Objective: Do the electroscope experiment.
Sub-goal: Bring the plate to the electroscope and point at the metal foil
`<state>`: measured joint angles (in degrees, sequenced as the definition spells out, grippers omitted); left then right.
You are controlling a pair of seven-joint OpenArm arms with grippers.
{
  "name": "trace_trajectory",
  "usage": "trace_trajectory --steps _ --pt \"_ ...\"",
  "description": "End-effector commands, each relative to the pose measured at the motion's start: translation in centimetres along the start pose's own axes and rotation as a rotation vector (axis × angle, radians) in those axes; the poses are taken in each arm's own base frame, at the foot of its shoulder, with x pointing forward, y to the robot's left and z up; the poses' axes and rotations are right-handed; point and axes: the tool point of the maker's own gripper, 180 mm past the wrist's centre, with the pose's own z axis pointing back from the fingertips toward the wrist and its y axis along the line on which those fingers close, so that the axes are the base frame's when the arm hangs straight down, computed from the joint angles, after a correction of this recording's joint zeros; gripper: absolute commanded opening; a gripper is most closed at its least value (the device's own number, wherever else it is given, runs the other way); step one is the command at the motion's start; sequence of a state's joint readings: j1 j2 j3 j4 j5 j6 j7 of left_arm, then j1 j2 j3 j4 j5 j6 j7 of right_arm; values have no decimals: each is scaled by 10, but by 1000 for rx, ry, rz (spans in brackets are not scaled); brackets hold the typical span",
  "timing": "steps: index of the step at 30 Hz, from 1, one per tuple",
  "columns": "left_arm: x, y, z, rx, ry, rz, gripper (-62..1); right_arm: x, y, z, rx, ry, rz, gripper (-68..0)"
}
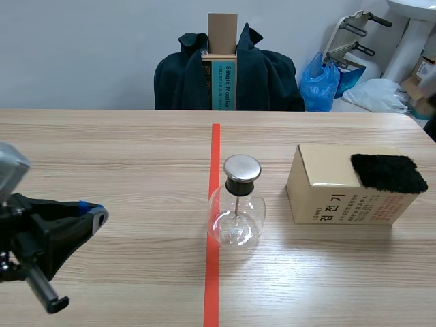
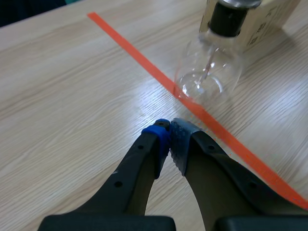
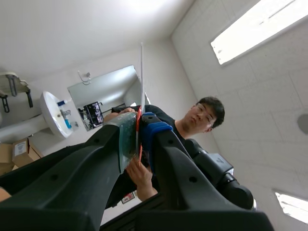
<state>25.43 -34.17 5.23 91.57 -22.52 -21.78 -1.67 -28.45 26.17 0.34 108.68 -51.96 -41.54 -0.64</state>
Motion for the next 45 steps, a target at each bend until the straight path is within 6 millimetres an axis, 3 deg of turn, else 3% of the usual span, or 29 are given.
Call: trace_trajectory --steps 1,9,22,26,32,39,45 --pt "12 10 -11 -4 -60 -12 -590 1 -22 -6 -98 7 -10 -667" --pt "-6 6 -55 -130 -92 -27 -590 8 -44 -11 -159 4 -33 -667" --pt "-19 -35 -100 -261 -91 -83 -590 15 -50 -13 -173 -37 -94 -667" --pt "-20 -44 -108 -278 -89 -93 -590 34 -55 -12 -183 -137 -144 -667" --pt "-21 -50 -116 -262 -91 -107 -590 73 -37 -5 -61 -333 -245 -667" --pt "-21 -52 -120 -260 -91 -115 -590 115 -30 17 -9 -524 -424 -667" --pt "-22 -53 -120 -263 -87 -126 -590 144 10 49 87 -634 -382 -669"
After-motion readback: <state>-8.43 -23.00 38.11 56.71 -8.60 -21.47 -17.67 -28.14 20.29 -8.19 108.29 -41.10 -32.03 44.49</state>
